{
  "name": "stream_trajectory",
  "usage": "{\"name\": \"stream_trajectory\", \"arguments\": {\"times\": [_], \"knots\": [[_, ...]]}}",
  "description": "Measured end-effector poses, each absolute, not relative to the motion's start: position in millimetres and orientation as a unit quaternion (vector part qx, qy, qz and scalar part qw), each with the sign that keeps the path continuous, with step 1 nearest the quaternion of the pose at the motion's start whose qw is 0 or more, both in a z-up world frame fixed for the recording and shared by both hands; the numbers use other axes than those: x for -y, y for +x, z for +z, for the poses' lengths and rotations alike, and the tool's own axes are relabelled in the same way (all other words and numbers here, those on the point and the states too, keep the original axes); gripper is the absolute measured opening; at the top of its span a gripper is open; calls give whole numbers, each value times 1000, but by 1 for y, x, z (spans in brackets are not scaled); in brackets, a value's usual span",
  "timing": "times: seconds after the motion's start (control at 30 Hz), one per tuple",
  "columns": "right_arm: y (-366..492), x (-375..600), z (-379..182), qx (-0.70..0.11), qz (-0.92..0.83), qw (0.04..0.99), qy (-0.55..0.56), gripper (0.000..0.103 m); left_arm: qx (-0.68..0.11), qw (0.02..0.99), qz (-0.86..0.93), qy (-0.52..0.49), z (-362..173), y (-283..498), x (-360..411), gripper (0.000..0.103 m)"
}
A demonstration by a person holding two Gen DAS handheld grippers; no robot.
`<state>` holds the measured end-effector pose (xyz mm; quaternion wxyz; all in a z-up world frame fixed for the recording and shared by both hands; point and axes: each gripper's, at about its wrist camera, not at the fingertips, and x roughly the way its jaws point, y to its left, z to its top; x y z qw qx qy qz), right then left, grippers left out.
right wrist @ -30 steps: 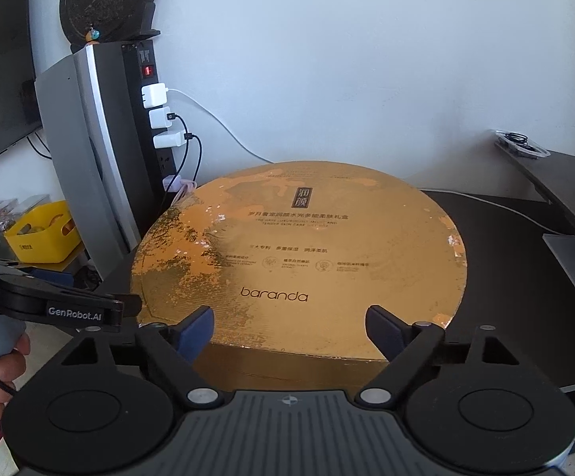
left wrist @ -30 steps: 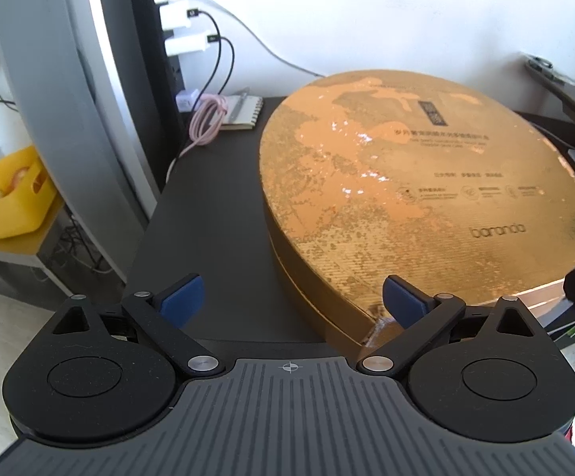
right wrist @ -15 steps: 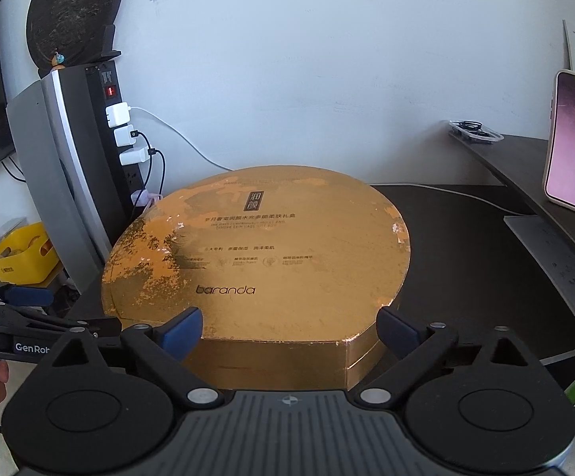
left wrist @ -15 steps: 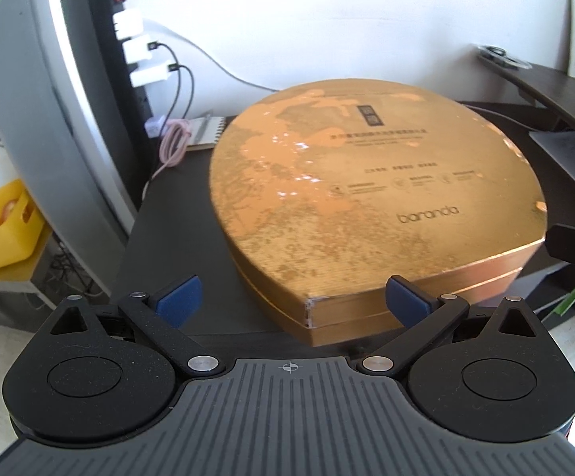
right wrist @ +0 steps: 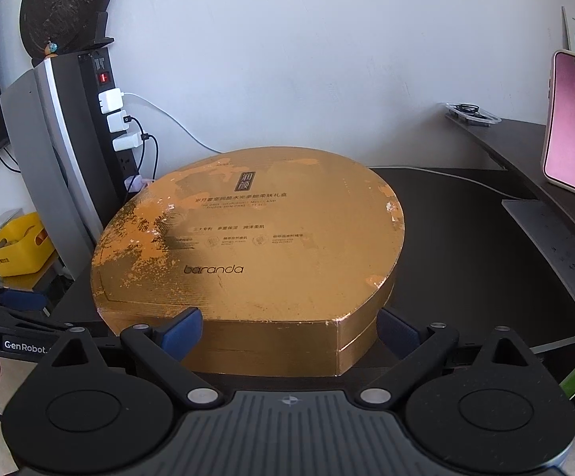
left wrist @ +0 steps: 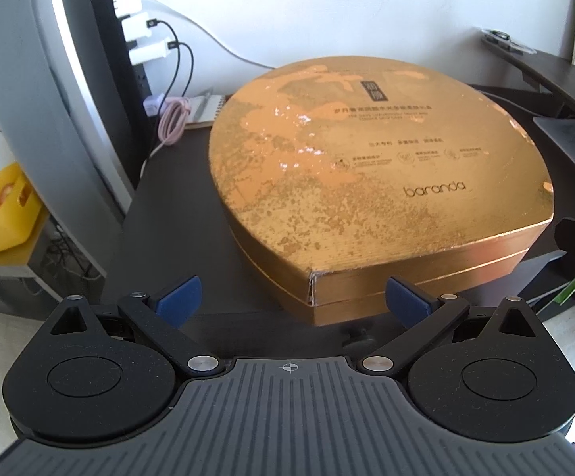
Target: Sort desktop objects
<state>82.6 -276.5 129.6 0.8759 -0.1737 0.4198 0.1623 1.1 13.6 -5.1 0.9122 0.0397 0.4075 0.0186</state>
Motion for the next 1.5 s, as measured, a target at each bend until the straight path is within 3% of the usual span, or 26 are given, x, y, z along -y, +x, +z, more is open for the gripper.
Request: {"name": "stream_trajectory", "arguments": {"times": [1.5], "knots": [[81, 292, 121, -459, 114, 856, -206, 99, -426, 899, -45, 94, -17, -10, 26, 103]]}}
